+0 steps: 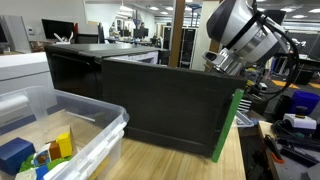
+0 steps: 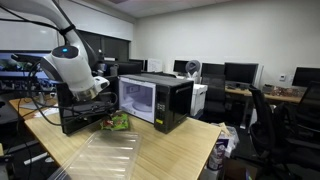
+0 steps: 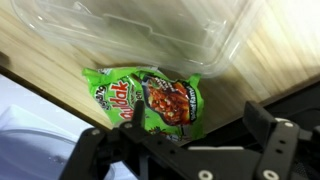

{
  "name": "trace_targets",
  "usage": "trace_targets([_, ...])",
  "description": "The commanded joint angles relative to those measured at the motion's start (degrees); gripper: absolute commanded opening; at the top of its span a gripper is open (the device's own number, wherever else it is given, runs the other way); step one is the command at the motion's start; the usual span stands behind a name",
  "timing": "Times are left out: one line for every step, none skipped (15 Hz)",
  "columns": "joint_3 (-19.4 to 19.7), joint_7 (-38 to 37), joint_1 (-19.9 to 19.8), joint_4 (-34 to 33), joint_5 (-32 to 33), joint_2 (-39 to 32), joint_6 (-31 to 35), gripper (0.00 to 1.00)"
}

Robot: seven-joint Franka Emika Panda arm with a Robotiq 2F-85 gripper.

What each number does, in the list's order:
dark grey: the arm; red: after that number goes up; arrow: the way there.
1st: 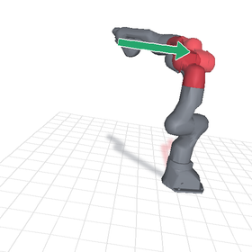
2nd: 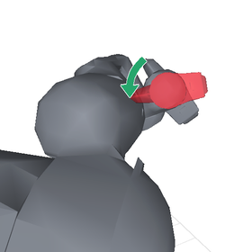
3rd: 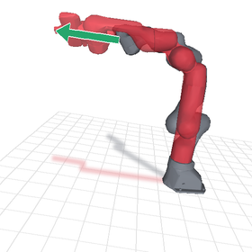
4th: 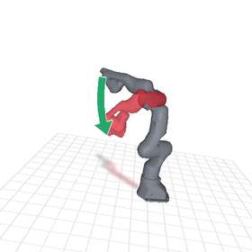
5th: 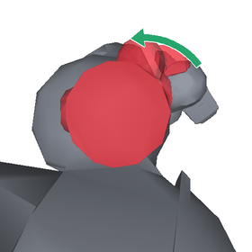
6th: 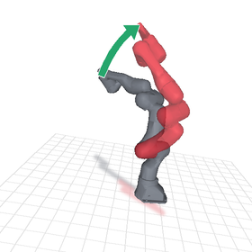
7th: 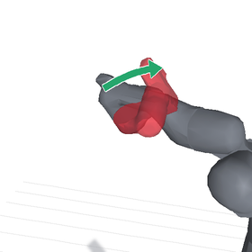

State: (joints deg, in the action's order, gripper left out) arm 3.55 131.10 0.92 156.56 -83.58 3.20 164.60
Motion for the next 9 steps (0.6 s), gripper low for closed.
trace_targets([-0.1, -3.5, 0.0, 1.3, 2.9, 1.9, 0.5, 1.00])
trace_targets([0.0, -0.7, 0.0, 0.4, 1.0, 0.0, 0.0, 1.00])
trace_targets([0.0, -1.2, 0.0, 0.4, 1.1, 0.1, 0.0, 1.00])
trace_targets([0.0, -1.3, 0.0, 0.3, 1.1, 0.2, 0.0, 1.00])
trace_targets([0.0, -1.3, 0.0, 0.3, 1.1, 0.3, 0.0, 1.00])
trace_targets([0.0, -1.3, 0.0, 0.3, 1.1, 0.3, 0.0, 1.00])
trace_targets([0.0, -1.3, 0.0, 0.3, 1.1, 0.3, 0.0, 1.00])
trace_targets([-0.1, -0.8, 0.2, 0.2, 0.1, -0.3, 0.1, 1.00])
trace_targets([-0.1, 1.5, 0.4, -0.1, -2.5, -0.5, 0.3, 1.00])
